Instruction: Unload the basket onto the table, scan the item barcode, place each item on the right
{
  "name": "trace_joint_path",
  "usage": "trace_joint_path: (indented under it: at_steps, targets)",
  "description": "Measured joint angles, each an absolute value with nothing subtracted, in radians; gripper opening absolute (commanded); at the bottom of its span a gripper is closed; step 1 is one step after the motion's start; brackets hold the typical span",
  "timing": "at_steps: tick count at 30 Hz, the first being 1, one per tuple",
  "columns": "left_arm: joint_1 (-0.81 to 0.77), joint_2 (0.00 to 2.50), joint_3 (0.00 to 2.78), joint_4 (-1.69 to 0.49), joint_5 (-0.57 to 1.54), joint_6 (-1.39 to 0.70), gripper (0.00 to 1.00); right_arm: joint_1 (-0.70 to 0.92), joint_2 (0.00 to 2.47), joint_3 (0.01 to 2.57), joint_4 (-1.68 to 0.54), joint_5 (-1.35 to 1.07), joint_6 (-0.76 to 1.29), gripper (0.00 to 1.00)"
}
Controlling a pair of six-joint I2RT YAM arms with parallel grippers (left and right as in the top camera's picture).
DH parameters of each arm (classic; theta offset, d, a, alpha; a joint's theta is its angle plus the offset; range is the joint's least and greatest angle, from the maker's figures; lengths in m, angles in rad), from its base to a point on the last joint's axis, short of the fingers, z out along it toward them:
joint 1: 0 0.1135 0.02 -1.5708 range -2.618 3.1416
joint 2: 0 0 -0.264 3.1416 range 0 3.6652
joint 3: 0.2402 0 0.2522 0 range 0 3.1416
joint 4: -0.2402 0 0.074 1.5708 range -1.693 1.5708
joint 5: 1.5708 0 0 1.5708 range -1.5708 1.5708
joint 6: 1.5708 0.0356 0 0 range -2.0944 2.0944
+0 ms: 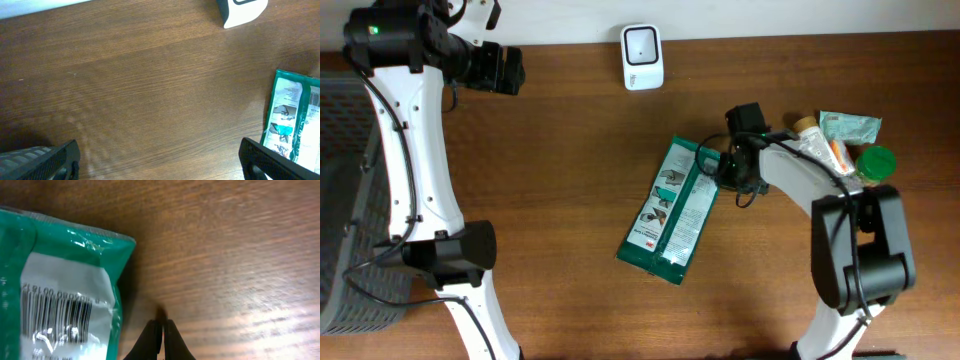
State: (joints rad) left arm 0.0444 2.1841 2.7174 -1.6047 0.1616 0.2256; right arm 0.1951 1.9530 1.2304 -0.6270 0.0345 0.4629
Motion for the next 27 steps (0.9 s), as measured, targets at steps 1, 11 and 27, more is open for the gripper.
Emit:
trace_joint_path:
  at_steps: [1,11,27]
  targets:
    - [0.044,2.184,2.717,-1.605,0.161,0.226,0.99,0.203,1.957,1.235,-0.613,0.038,0.458,0.04]
    - [0.044,2.184,2.717,-1.605,0.162,0.226,0.99,0.315,1.985,1.257,-0.533,0.026,0.249,0.04]
    - [0.044,2.184,2.717,-1.605,0.162,0.226,0.99,0.275,1.941,1.637,-1.054,-0.082,0.154,0.21]
